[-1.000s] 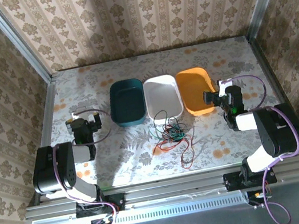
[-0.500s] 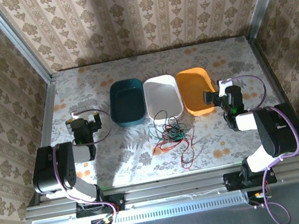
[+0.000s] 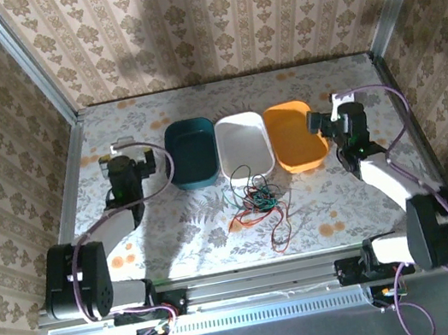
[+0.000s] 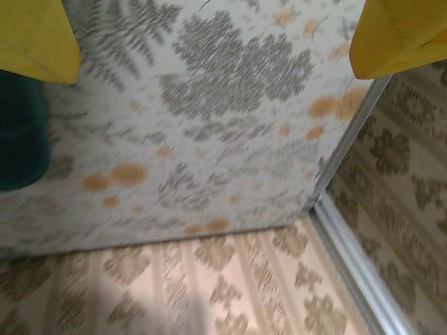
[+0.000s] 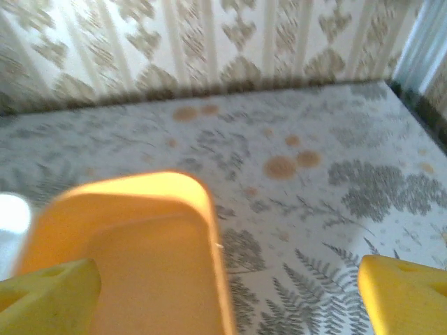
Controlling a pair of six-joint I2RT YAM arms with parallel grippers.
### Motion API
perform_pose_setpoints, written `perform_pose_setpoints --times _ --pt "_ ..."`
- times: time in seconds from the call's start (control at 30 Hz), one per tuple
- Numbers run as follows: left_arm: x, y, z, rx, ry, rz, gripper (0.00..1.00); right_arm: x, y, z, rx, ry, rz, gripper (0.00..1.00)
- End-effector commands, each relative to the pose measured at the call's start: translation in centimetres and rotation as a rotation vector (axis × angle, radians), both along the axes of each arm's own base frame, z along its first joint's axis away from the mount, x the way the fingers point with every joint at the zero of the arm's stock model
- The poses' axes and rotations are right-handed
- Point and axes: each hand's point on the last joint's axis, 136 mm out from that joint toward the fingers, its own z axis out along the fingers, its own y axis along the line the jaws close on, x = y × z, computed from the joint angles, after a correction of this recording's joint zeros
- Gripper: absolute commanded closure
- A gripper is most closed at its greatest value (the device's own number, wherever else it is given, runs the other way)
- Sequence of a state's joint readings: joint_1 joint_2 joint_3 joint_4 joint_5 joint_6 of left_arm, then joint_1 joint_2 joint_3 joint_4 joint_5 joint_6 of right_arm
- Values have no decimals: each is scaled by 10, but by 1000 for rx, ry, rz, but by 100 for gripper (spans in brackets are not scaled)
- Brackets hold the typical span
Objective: Untangle the cables
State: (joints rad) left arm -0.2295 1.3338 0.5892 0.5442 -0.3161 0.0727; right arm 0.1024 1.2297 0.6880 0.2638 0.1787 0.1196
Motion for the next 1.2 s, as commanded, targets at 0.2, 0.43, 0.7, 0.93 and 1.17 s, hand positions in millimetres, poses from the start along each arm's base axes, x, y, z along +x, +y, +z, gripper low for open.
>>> perform_pose_setpoints --times 0.2,0.43,0.7,0.93,1.17 --pt "-62 -196 -16 -221 289 -652 0 -114 165 -59 29 509 607 9" --pt "-145 -283 -47 -156 463 -1037 0 -150 173 -84 109 703 676 21" --pt "-150 -296 -65 -86 513 -1074 0 -135 186 -107 132 769 674 44" --pt "-138 -298 -86 -30 535 -1031 5 -124 191 -108 110 770 687 90" --pt "-131 -307 -94 -24 548 -1035 13 -135 198 -69 149 691 773 99"
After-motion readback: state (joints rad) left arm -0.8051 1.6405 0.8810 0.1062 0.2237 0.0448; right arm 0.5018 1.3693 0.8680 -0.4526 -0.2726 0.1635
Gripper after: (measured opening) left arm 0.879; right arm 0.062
